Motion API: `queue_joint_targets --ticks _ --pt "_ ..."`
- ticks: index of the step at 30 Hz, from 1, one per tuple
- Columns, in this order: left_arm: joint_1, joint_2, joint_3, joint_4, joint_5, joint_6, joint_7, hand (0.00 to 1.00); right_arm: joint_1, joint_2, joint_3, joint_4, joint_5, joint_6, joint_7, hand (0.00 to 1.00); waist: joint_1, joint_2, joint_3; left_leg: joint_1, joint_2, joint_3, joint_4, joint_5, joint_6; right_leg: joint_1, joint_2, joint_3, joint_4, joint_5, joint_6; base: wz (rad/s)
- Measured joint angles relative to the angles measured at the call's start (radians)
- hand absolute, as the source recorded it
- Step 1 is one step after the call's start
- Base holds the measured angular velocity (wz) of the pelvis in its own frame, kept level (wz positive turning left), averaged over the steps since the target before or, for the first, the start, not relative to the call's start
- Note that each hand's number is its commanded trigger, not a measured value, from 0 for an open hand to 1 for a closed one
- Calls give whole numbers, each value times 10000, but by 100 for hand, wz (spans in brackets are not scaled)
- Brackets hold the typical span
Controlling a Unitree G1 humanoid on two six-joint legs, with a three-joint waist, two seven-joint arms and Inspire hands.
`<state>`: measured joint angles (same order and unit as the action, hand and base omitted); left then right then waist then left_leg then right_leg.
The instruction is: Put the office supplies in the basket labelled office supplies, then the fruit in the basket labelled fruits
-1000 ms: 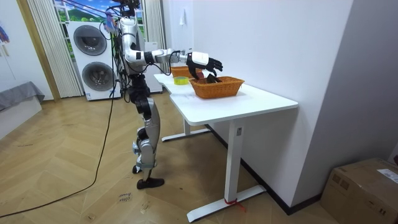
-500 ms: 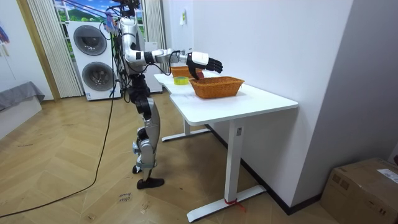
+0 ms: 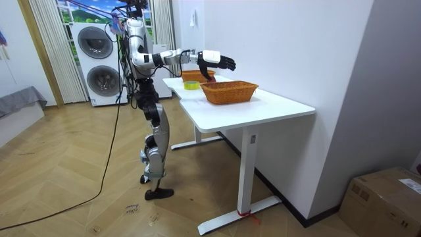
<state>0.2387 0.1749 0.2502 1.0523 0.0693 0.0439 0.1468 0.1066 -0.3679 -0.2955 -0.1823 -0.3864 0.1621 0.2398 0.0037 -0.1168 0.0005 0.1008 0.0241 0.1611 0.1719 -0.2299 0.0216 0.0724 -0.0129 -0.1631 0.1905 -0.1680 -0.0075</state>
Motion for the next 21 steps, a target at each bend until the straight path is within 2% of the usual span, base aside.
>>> queue_joint_targets --ticks 4,11,18,21 --pt "-52 -8 28 144 -7 -3 6 0 -341 0 -26 -465 309 -1 -176 0 -14 36 24 1 -1 11 6 3 5 -16 7 118 29 0 0 0" --pt "-21 -9 32 296 8 2 -5 0 -1044 1 -9 -1246 903 -4 -438 0 66 58 26 -24 -10 3 6 3 5 -26 -2 -28 5 3 4 1" --pt "-45 -80 -7 288 3 6 -14 0 -1065 10 29 -1509 1508 -23 -555 0 152 87 16 -36 -30 1 -9 3 5 -11 -6 -110 -27 6 10 1" --pt "-88 -56 -231 295 0 21 -22 0 -1048 63 558 -1500 1544 -18 -760 0 273 134 -1 -15 -7 -12 -19 3 3 -13 0 -71 -23 7 10 -1"
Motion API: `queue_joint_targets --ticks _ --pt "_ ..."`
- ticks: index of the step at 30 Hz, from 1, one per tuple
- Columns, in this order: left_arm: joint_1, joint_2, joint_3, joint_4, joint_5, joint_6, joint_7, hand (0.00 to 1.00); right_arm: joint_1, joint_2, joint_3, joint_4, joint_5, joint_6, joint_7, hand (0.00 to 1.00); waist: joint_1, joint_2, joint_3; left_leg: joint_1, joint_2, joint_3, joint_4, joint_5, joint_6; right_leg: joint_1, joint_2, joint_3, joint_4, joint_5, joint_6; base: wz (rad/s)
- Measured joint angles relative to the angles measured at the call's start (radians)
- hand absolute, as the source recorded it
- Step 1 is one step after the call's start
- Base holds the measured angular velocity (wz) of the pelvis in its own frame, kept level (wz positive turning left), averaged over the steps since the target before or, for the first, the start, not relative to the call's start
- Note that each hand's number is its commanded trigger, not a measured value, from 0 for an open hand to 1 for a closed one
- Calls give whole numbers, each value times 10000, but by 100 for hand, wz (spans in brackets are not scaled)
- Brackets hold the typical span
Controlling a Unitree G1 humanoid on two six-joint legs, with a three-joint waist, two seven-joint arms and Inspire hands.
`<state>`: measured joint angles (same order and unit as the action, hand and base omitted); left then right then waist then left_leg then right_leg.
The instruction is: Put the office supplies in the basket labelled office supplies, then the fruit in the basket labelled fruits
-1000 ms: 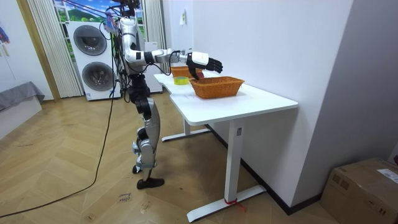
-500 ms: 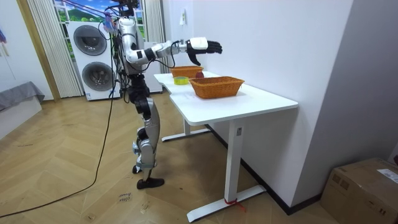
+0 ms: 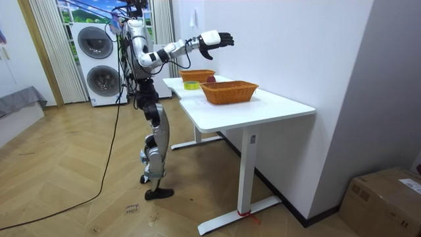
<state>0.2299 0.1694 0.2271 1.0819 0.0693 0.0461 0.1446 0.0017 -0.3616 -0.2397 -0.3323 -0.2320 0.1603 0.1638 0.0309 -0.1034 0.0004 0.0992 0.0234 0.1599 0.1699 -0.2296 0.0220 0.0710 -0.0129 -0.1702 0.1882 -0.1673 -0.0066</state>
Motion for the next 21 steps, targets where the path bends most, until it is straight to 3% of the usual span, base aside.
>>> queue_joint_targets --ticks 8,21 --pt "-9 10 -290 1 4 168 -91 0 -1 179 1229 -14 -90 6 148 0 162 -8 -10 -20 -1 -75 10 0 2 19 -14 -27 1 0 0 1" --pt "-33 -4 -572 3 36 279 -9 0 -8 457 1856 -322 -2 39 555 0 567 -12 -11 -86 -18 -250 53 1 2 56 -30 -251 -20 0 1 4"
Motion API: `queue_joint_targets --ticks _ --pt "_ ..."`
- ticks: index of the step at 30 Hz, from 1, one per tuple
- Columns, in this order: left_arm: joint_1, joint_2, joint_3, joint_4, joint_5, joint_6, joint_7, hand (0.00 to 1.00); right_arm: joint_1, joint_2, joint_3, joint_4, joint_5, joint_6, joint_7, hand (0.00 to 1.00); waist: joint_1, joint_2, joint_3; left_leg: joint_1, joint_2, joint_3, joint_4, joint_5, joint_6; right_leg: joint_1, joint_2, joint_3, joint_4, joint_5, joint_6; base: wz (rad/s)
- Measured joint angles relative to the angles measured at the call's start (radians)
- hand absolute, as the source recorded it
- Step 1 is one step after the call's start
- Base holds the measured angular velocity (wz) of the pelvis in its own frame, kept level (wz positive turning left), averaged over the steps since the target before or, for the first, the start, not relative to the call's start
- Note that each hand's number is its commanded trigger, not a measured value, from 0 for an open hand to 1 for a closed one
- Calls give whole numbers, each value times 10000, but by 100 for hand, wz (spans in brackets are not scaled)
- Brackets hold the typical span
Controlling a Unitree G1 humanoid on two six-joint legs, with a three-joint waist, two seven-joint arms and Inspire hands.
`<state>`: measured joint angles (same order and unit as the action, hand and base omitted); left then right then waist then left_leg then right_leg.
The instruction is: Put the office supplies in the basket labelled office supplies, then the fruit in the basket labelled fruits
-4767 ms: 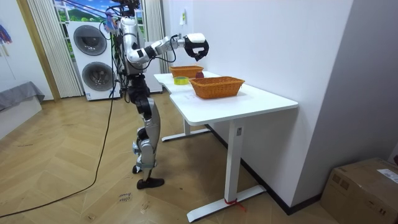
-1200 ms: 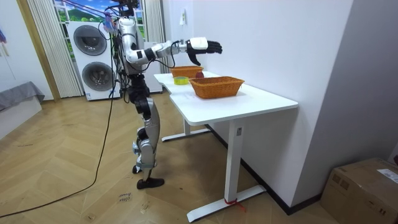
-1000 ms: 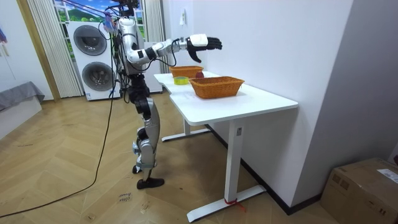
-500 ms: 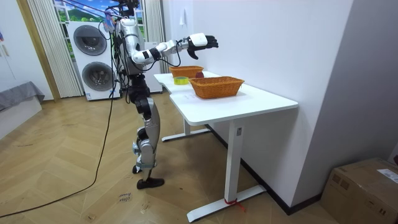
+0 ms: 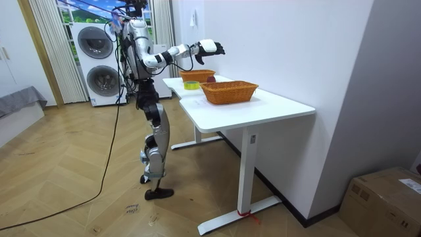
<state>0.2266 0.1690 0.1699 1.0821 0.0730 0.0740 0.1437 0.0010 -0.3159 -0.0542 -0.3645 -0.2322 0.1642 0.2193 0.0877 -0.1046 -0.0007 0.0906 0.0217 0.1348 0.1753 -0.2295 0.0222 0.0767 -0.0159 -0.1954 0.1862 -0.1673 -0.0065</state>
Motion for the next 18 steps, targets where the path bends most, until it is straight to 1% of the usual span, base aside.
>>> queue_joint_targets --ticks 4,7,9,13,16,18 --pt "-52 -2 -193 -3 -30 104 4 0 -68 142 221 12 294 24 15 0 79 33 13 -97 -1 -76 87 -4 1 -4 -13 -103 -7 0 0 7" --pt "-53 -16 -417 -3 -23 173 -9 0 -217 274 495 13 544 36 14 0 56 99 38 -126 8 -97 122 -5 0 -3 -16 -152 -6 0 0 2" --pt "-76 -21 -562 -7 -21 315 -16 0 -250 395 706 13 691 36 1 0 55 163 38 -157 1 -178 153 -4 0 7 -30 -240 -4 0 0 9" --pt "-88 -31 -569 -17 -21 377 -18 0 -250 411 895 21 764 36 2 0 61 291 29 -165 -23 -299 171 -1 0 50 -40 -313 -5 0 0 9" --pt "-128 -33 -567 -50 -20 397 6 0 -266 411 1082 77 751 36 -9 0 171 361 44 -166 -17 -324 171 -1 -1 53 -43 -359 -9 -1 1 1" --pt "-269 -42 -569 -51 -23 427 9 0 -267 429 1212 270 656 36 26 0 240 386 44 -208 -17 -400 195 0 -2 54 -49 -435 -10 -1 1 9"
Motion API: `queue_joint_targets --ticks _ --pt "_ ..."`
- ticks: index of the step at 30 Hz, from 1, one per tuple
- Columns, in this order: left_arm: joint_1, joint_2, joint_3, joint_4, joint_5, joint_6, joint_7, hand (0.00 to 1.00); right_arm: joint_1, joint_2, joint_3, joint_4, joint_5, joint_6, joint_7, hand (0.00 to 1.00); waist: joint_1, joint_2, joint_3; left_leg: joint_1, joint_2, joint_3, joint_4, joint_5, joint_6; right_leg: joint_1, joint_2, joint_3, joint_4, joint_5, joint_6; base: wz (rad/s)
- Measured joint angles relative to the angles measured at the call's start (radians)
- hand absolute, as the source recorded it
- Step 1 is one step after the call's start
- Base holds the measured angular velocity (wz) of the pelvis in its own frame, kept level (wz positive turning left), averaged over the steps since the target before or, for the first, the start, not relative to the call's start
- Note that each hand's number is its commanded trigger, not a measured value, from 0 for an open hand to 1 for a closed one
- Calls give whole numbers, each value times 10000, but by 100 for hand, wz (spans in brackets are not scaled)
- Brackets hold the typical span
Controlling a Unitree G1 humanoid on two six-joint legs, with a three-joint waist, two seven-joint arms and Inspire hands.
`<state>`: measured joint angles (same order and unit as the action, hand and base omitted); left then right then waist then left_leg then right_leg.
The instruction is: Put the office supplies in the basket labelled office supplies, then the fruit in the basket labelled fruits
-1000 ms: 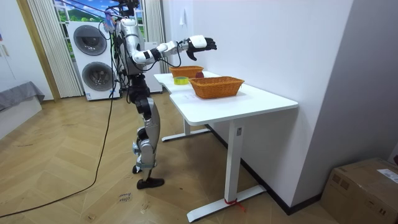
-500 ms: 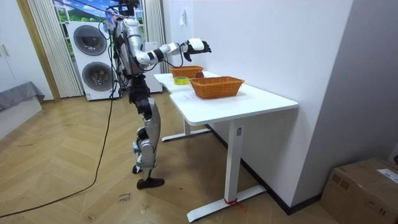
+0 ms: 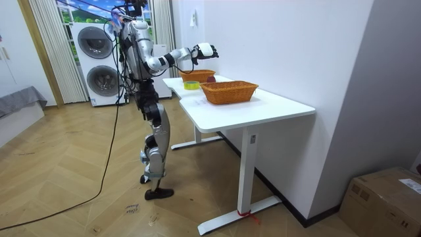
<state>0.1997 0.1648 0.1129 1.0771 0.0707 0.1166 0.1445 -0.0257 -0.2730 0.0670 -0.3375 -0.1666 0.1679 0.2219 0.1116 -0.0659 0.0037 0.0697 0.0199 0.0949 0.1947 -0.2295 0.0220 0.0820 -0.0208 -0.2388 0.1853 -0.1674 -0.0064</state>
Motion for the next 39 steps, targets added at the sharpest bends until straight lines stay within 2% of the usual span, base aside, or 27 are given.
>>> queue_joint_targets --ticks 4,9,14,18,24,30,39 --pt "-134 -6 -13 -9 5 -5 -2 0 -1 77 88 119 -291 5 121 0 56 20 2 -85 -25 -115 47 0 0 -9 -16 -116 -2 0 0 10" --pt "-129 -129 -91 -76 29 -5 -2 0 -1 456 360 283 -783 7 193 0 70 56 -4 -96 -94 -150 36 4 8 -9 -29 -150 -11 0 0 1" --pt "-121 -303 -197 -346 -4 2 3 0 -2 472 516 565 -791 164 199 0 195 45 -17 -125 -144 -157 23 31 53 -30 -80 -162 -10 -1 2 0" --pt "-90 -305 -208 -407 -6 -1 76 0 -98 495 683 919 -781 187 193 0 256 23 -46 -71 -157 -162 28 42 65 31 -88 -152 -9 0 4 0" --pt "-9 -309 -424 -409 -11 -5 379 0 -107 799 694 1421 -742 242 186 0 305 18 -49 -72 -159 -167 35 77 89 42 -119 -166 -9 8 17 0" --pt "121 -297 -787 -457 -12 67 435 0 -110 805 883 1862 -299 265 175 0 311 12 -40 -78 -154 -186 43 89 94 43 -130 -187 -7 15 29 0" --pt "110 -252 -778 -842 104 308 195 0 -128 803 1110 2107 -180 336 187 0 372 -74 -7 -177 -176 -398 44 101 86 14 -129 -327 -8 14 31 6"
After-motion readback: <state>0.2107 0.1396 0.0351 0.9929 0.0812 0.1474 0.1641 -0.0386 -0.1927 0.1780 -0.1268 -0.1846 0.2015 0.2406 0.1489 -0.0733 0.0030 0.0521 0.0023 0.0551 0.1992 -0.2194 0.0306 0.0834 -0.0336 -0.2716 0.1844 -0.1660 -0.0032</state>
